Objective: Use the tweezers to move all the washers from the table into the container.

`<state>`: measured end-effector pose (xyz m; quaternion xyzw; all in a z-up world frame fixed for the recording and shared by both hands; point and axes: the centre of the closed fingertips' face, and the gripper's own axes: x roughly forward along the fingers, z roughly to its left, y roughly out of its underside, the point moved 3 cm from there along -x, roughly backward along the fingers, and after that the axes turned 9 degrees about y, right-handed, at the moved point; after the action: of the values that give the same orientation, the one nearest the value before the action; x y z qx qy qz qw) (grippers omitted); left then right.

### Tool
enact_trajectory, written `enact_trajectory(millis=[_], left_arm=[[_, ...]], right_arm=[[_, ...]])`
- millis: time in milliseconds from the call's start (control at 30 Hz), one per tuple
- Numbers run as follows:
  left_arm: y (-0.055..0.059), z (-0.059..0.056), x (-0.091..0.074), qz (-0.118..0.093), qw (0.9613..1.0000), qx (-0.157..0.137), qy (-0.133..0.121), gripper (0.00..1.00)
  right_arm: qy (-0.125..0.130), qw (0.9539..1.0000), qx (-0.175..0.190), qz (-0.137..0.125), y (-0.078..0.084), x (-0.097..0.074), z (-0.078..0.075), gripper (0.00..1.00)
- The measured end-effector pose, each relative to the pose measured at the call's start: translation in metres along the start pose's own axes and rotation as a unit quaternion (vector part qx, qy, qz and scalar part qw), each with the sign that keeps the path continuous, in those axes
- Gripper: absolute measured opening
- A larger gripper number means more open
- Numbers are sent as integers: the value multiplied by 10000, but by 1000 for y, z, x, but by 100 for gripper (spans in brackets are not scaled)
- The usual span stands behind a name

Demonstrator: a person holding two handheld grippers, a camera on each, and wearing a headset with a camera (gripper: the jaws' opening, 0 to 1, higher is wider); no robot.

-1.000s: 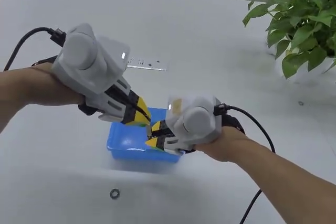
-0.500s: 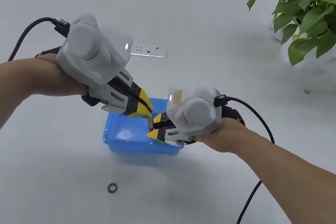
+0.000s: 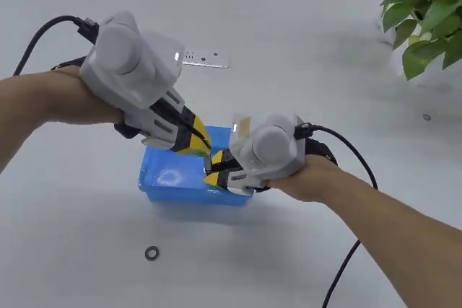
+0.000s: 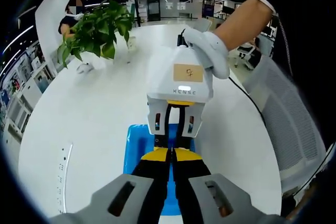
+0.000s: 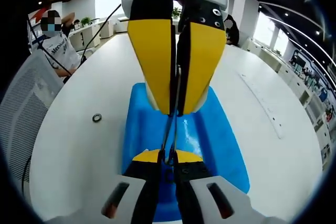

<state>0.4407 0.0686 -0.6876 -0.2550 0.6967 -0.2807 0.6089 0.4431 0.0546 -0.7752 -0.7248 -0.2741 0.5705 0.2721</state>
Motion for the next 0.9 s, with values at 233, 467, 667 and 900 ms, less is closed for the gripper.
enact_trajectory(millis=[233,467,667,900], left_arm=[[2,0,0,3,10000,-15,8,5],[2,0,0,18,10000,-14,15,5],[2,1,0,11,10000,-6,9,5],[-3,-1,-3,21,10000,22,-12,5]], right_arm=[[-31,10000,-3,3,0,2,0,10],[-51,10000,-16,8,-1,2,1,10],[-37,10000,-29,2,-1,2,-1,11],[-9,10000,-54,-11,-4,-2,-1,11]])
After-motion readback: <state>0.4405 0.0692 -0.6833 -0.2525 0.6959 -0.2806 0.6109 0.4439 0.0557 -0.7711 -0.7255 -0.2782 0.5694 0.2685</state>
